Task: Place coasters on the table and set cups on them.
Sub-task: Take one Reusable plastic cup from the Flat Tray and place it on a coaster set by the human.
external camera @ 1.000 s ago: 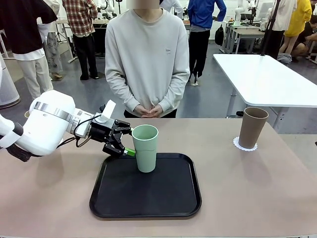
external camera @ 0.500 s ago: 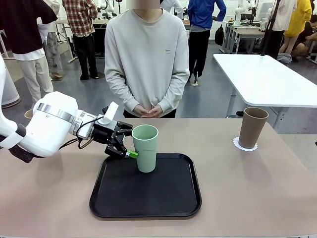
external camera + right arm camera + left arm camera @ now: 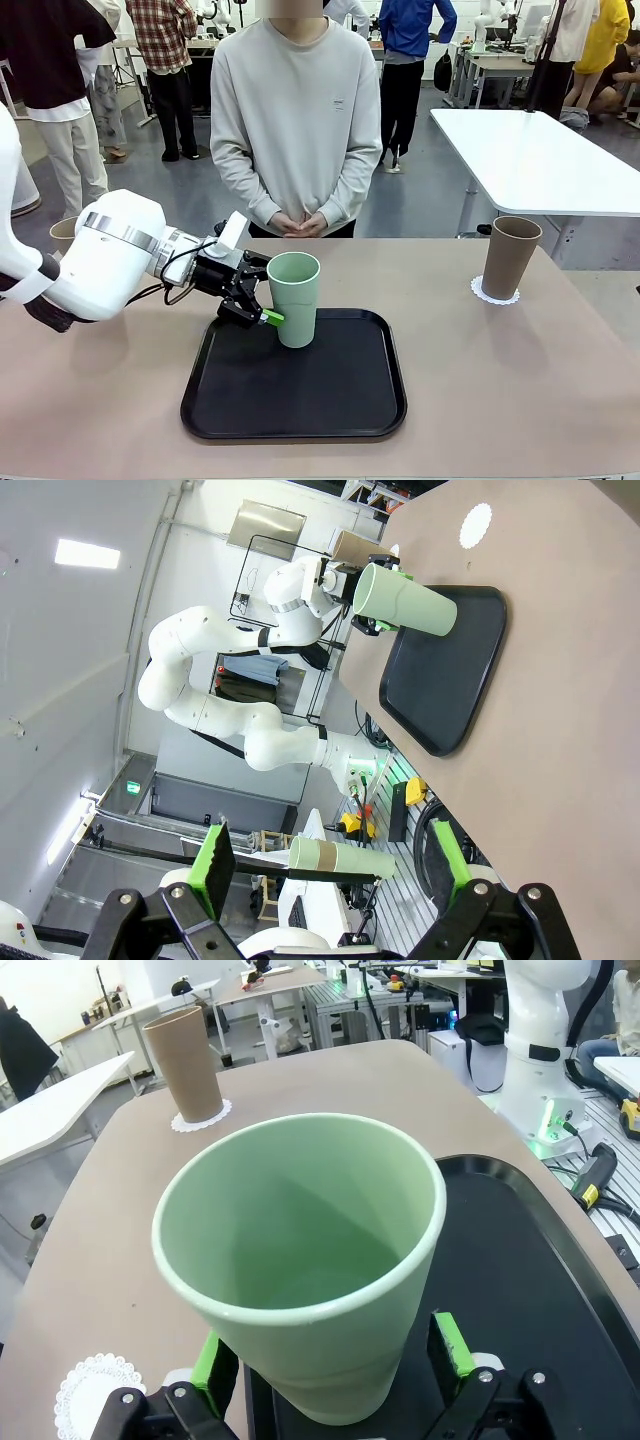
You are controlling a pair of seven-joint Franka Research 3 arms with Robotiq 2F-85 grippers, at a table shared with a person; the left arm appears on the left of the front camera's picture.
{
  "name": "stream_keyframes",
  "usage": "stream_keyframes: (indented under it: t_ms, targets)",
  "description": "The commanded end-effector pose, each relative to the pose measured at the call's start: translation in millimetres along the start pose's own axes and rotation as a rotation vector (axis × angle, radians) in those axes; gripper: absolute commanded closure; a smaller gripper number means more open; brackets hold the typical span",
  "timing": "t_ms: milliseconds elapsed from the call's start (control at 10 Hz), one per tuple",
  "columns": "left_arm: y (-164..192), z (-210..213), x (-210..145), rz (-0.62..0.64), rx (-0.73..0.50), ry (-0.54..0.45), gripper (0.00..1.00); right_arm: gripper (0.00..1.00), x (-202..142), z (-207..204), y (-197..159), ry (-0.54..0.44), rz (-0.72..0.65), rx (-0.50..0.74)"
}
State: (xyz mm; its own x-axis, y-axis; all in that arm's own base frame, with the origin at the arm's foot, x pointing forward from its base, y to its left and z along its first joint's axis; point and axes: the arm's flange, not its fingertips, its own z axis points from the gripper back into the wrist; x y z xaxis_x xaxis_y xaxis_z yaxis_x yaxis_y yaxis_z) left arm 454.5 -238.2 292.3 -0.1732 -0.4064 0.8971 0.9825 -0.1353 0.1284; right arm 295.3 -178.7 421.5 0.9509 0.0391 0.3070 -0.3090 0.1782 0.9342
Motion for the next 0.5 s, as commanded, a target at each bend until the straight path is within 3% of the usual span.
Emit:
stream_keyframes:
  t_ms: [0,400]
  targets:
    - [-2.4,-6.7,-0.7,-0.009,0.026,0.006,0.0,0.0,-1.7,-0.9,-0.6,0.0,0.004,0.009]
    - [4.1,-9.1,1.5,-0.025,0.042,-0.001,0.0,0.0,-1.7,-0.9,-0.6,0.0,0.004,0.009]
